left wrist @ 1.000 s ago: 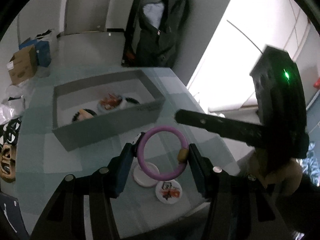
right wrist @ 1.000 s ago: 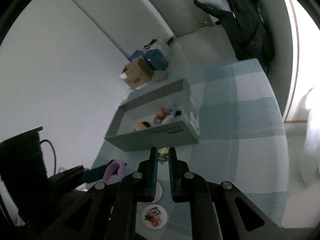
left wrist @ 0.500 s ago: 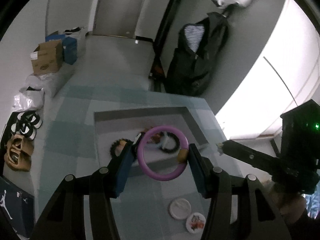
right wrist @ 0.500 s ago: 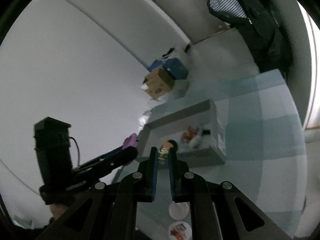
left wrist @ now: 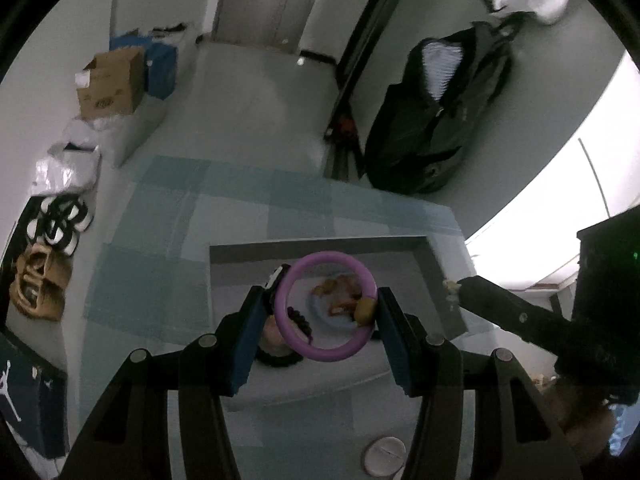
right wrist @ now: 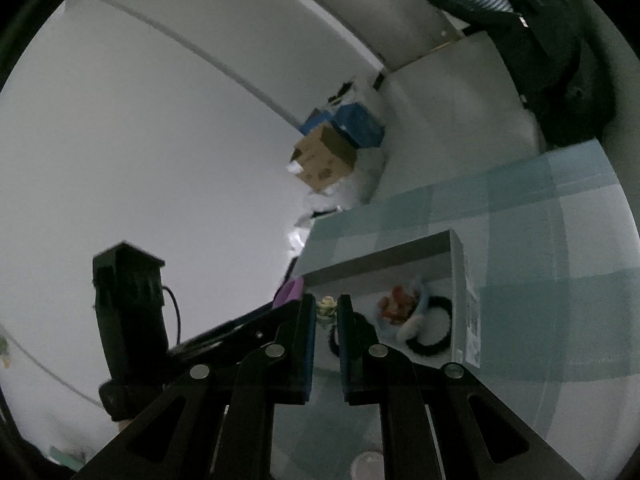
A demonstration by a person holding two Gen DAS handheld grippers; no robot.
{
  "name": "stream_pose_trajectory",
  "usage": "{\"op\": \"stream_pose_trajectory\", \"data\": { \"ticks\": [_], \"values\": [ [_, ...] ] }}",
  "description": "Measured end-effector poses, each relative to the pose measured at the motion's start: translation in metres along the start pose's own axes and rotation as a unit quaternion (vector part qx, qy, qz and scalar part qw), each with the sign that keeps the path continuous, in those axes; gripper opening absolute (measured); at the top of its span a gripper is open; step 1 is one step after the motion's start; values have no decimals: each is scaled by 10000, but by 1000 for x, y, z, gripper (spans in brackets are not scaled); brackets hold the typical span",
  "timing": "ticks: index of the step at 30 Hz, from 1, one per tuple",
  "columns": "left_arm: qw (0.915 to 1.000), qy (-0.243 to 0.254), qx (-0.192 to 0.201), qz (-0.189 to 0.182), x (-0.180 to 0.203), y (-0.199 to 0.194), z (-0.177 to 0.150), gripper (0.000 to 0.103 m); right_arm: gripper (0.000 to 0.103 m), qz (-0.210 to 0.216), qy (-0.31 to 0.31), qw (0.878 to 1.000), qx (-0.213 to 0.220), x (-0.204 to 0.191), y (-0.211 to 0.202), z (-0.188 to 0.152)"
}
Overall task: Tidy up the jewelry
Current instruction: 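Carry the pink ring and trinket over the grey box and lower them, then open both tools to release the items and withdraw from the box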
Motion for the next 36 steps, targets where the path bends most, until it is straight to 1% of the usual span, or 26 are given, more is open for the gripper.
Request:
{"op": "stream_pose_trajectory", "data": {
  "ticks": [1,3,5,10,12,23,29,33,34,36],
  "values": [
    [10000,-6,17,-4,0,0,1,50,10,-37,-51,10000,-45,-1,4,0],
    [9997,124,52,181,-2,1,3,50,10,-26,-60,9999,-116,0,11,1],
    [9998,125,8,165,-3,5,3,50,10,71,12,9999,-143,3,16,2],
    [9998,101,-109,152,-4,13,0,50,10,1,195,9996,-212,14,28,5],
    [9997,131,-140,148,-3,14,-1,50,10,-29,165,9996,-222,14,32,6],
    [9995,119,-258,156,-4,22,-6,50,11,-277,-17,9994,-211,14,35,5],
    [9996,81,-252,-6,0,21,-6,50,12,-380,-72,9990,-209,16,35,6],
    [9994,101,-332,84,0,22,-8,51,12,-458,-92,9988,-163,18,32,8],
    [9993,113,-350,98,1,22,-9,52,13,-443,-118,9988,-153,17,31,8],
    [9990,132,-411,133,2,23,-11,57,19,-466,-171,9987,-140,16,29,8]
  ]
}}
Point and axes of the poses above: each gripper's, at about its wrist camera, not at the fingertips, and y roughly the way its jaws point, x to its right, z to its top, the point moved 10 cm from there along y, roughly the way its jaws point, and after that the axes turned 2 degrees about x, right-handed, at the moved point
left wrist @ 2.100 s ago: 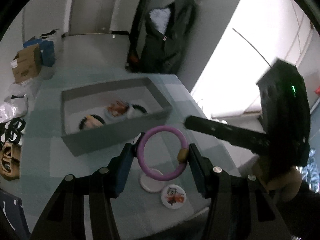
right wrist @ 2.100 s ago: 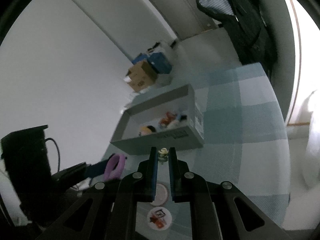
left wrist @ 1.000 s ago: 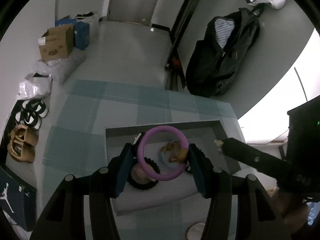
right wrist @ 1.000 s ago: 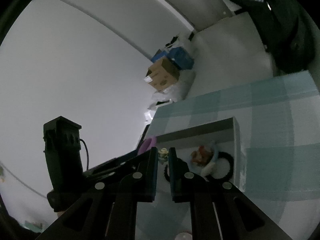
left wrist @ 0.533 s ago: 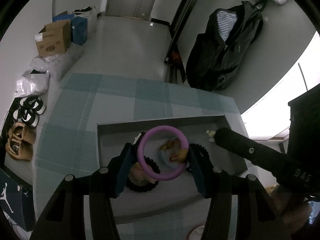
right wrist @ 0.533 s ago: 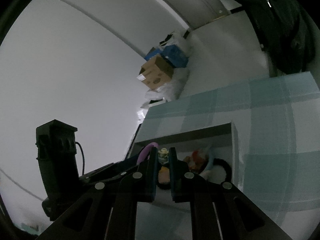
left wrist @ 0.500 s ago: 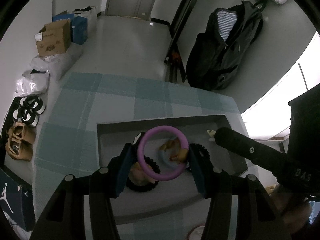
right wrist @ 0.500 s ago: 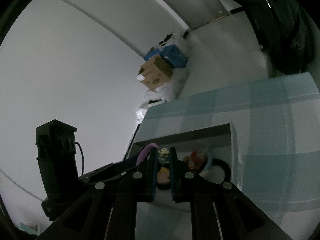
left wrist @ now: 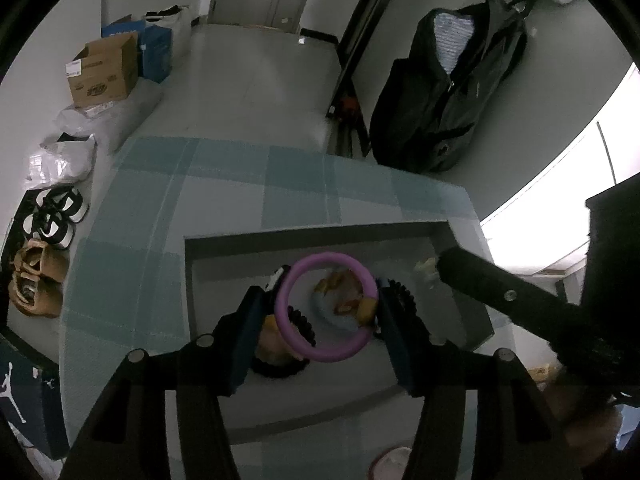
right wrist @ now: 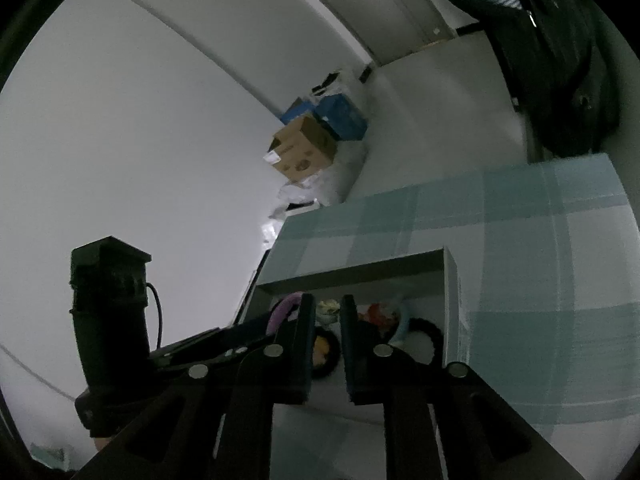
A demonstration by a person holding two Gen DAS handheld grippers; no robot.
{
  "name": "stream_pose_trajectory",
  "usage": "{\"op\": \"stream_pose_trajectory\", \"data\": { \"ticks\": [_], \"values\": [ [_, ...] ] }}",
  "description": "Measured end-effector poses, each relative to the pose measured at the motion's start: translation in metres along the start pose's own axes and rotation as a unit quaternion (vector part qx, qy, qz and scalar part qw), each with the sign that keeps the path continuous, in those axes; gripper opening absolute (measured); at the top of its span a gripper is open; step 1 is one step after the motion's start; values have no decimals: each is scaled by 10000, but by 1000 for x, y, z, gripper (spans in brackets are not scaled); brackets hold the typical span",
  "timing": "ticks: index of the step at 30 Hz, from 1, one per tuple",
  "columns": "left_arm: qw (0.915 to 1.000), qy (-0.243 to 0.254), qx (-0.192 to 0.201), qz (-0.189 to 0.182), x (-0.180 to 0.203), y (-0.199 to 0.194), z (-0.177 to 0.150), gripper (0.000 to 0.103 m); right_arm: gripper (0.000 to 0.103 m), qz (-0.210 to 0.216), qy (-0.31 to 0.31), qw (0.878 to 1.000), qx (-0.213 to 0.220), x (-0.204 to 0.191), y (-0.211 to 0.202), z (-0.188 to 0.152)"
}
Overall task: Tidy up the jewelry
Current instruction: 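Open both tools to release the items and withdraw from the box, then reach the right tool to the red-printed white badge and grasp it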
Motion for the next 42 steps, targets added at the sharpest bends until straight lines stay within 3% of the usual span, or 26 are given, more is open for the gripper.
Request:
{"op": "stream_pose_trajectory", "data": {
  "ticks": [1,3,6,8,12,14,19,31,36,42],
  "values": [
    [10000,14,12,-23,1,-1,0,62,27,10,-21,10000,19,-1,-2,0],
    [9999,66,99,-30,4,-5,0,64,40,-22,-13,10000,93,-1,-6,1],
    [9996,234,137,1,9,-9,-2,65,44,21,6,9999,143,-2,-12,2],
    [9994,300,157,37,10,-11,-3,66,57,-41,20,9998,196,0,-16,2],
    [9991,323,240,113,9,-17,-4,66,62,-92,22,9994,319,0,-25,4],
    [9988,332,310,180,8,-22,-3,67,73,-109,-3,9992,392,-2,-31,4],
    [9974,407,513,284,8,-34,-3,67,84,-273,-153,9980,542,-4,-46,3],
    [9957,405,768,330,5,-53,-15,67,102,-511,-679,9917,968,-20,-86,-9],
    [9951,382,802,431,2,-57,-25,67,103,-770,-950,9879,951,-20,-92,-21],
    [9971,313,635,265,8,-60,-49,67,103,-1043,-1002,9863,793,-10,-98,-42]
  ]
}}
Point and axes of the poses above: each gripper's, at about its wrist camera, not at the fingertips, and y roughly the way its jaws point, x to its right, z to its top, the point moved 10 cm from there along y, roughly the way its jaws point, and after that the axes turned 2 degrees about x, right-handed, at the moved point
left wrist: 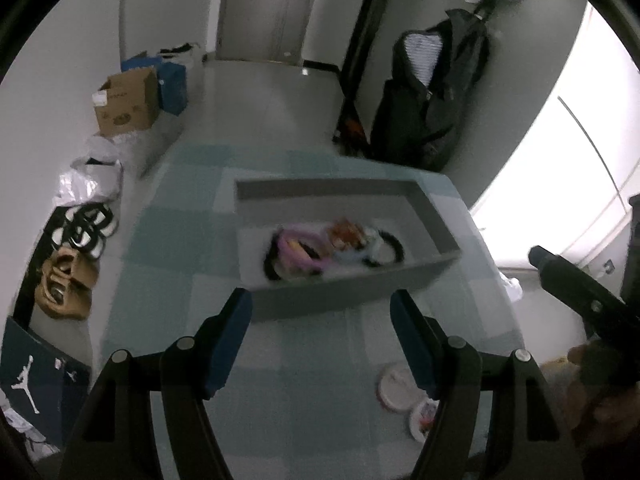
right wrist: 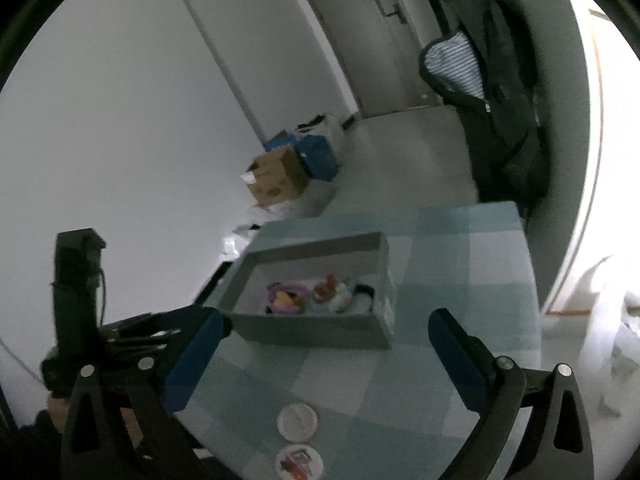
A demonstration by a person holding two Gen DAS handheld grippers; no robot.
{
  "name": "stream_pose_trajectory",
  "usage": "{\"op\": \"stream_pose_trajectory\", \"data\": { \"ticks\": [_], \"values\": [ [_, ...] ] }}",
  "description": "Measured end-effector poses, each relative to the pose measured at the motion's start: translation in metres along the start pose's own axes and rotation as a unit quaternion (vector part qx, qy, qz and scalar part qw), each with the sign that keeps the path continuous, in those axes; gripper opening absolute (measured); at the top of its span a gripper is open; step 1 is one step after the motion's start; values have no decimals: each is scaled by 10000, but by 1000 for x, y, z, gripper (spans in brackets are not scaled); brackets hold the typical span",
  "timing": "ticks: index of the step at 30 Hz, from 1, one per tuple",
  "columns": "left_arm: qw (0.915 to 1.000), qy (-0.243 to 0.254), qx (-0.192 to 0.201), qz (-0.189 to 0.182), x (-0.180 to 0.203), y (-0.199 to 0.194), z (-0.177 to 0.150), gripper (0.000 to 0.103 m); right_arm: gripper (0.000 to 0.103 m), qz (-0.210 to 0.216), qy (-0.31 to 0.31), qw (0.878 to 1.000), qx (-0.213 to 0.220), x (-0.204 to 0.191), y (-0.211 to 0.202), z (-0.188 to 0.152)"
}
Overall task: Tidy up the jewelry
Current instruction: 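Reach the right tool to the red-printed white badge and grasp it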
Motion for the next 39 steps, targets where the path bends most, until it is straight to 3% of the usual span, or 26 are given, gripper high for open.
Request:
{"op": "stream_pose_trajectory", "data": {
  "ticks": [5,10,16,23,28,36,37,39],
  "values": [
    [9990,349,-246,-145,20,-3,-25,67,103,-96,42,9993,-352,7,-1,-22],
    [9966,599,-550,-112,22,5,-44,67,103,-52,-185,9943,-1052,-4,3,-64],
    [9959,142,-895,38,-3,19,-50,67,101,-127,-633,9857,-1555,-15,8,-106],
    [9946,18,-1028,144,-11,23,-56,67,83,-96,-1023,9755,-1945,-28,14,-138],
    [9945,103,-1016,236,-11,21,-59,67,78,-257,-1317,9728,-1889,-34,18,-140],
    [9942,-223,-1035,176,-20,20,-60,67,48,-747,-2019,9598,-1804,-35,17,-143],
    [9942,-240,-1033,170,-19,20,-60,67,40,-710,-2036,9595,-1815,-37,15,-144],
    [9944,-251,-1017,164,-20,20,-59,67,41,-728,-2086,9579,-1831,-37,15,-144]
  ]
}}
Point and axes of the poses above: each gripper's, at about its wrist camera, not at the fingertips, and y roughly the way its jaws point, x to its right, z to its top, the point moved 10 cm from there along y, roughly the way its jaws point, and after that the axes turned 2 degrees about x, right-handed, at the moved point
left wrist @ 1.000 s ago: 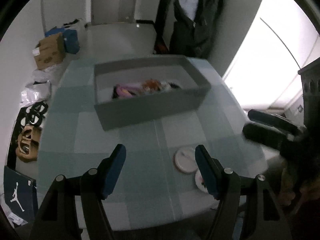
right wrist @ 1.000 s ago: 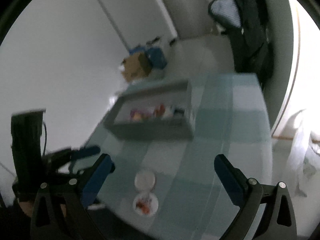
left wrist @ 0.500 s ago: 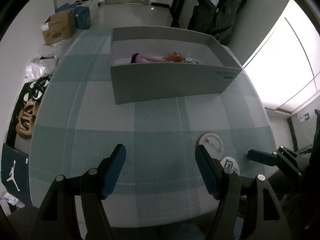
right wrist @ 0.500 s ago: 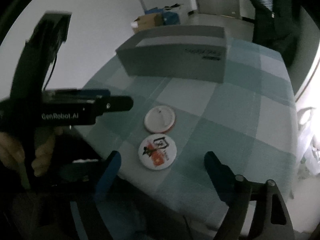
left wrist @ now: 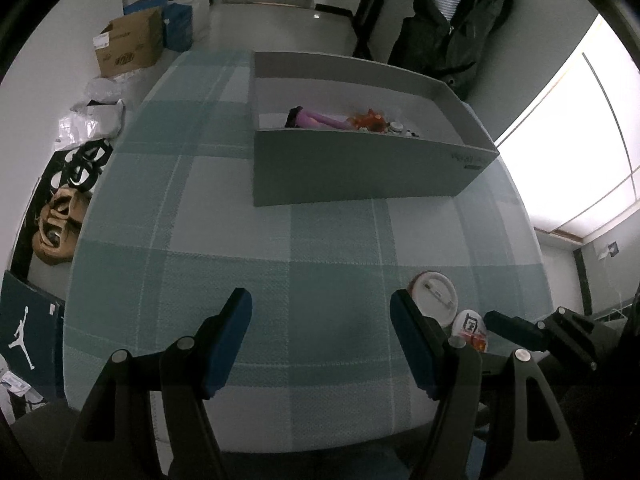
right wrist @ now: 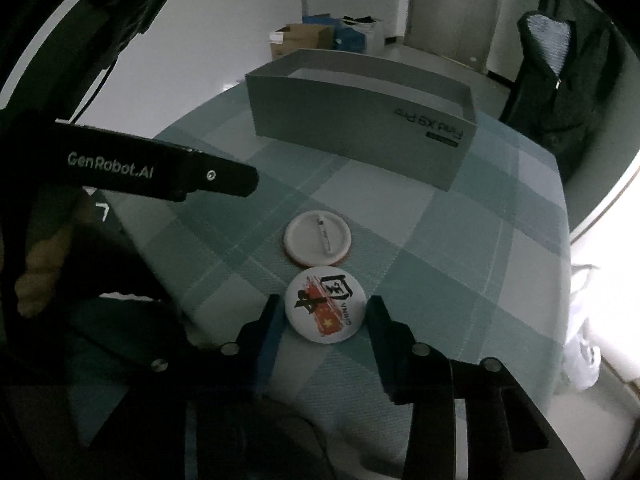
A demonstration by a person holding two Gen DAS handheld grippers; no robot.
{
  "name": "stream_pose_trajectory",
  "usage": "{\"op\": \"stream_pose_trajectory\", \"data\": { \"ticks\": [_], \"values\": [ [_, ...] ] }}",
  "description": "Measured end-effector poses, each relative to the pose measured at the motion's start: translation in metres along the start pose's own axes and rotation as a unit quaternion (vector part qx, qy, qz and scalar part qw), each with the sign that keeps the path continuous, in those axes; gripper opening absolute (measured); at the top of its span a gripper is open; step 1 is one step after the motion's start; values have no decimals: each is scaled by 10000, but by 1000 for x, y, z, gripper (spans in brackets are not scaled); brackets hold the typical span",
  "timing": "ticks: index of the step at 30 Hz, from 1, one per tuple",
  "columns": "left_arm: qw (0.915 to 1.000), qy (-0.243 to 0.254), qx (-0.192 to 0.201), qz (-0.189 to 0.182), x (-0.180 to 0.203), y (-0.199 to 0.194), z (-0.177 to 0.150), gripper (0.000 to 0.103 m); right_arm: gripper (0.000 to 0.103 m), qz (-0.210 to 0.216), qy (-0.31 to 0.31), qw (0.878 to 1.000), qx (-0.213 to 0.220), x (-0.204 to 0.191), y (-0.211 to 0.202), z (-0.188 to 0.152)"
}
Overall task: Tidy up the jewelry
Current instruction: 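Reach the right tool to the red-printed white badge and grasp it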
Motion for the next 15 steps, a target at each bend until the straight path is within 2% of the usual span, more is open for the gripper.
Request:
{"op": "stream_pose_trajectory", "data": {
  "ticks": [9,15],
  "values": [
    [10000,-7,48,-35,0,-1,0,67,40,221,495,9985,76,11,-1,7],
    [9997,112,86,-210,10,-3,0,67,40,341,1031,9939,209,30,-6,14]
  ]
}}
Point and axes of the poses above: each gripper's, at about its wrist camera, not at the fingertips, and y roughly the way its jaws point, x to its right, z to its top, the point moved 10 cm from there along y, roughly the way its jaws point, and after that the axes turned 2 degrees about x, right-handed, at the moved point
